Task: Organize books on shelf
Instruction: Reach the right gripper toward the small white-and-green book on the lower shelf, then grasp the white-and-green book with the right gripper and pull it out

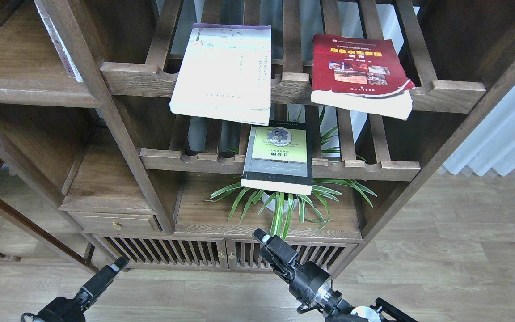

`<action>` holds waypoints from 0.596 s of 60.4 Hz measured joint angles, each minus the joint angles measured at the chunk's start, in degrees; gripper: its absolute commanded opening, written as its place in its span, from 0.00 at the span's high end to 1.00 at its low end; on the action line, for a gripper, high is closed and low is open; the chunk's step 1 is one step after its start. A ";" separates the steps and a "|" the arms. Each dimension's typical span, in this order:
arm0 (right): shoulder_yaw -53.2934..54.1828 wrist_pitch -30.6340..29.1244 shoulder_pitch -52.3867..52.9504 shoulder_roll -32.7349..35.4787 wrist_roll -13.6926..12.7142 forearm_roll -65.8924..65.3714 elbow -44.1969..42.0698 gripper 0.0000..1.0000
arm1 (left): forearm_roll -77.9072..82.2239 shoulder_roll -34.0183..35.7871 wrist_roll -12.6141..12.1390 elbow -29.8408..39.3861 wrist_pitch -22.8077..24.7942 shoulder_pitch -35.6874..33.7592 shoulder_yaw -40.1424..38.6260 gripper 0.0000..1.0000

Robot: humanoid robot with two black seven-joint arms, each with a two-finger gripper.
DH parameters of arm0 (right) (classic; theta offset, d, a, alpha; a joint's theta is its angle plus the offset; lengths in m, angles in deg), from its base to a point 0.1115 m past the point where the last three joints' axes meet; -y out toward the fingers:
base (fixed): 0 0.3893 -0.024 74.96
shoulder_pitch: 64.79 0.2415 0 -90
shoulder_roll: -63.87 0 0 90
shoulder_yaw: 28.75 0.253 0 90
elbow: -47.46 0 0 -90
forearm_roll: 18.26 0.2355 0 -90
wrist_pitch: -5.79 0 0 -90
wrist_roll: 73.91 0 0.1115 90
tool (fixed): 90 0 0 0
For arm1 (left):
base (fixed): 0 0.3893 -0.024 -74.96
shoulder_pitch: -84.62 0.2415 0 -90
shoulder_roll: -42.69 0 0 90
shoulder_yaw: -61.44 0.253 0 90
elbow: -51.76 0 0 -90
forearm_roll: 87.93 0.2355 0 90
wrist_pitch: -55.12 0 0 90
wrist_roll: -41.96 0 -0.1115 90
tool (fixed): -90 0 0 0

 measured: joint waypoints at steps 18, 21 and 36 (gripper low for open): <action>0.48 0.00 4.25 -0.01 3.65 -0.01 3.52 0.00 | -0.03 0.09 0.04 -2.24 0.00 0.08 -0.36 0.00; 0.83 0.00 4.95 -0.01 5.11 0.03 3.51 0.00 | -0.03 0.10 0.04 -2.26 0.00 0.08 -0.37 0.00; 1.54 0.00 8.20 0.00 8.77 0.93 2.76 0.01 | -0.03 0.20 0.19 -3.00 0.00 0.09 -0.59 0.00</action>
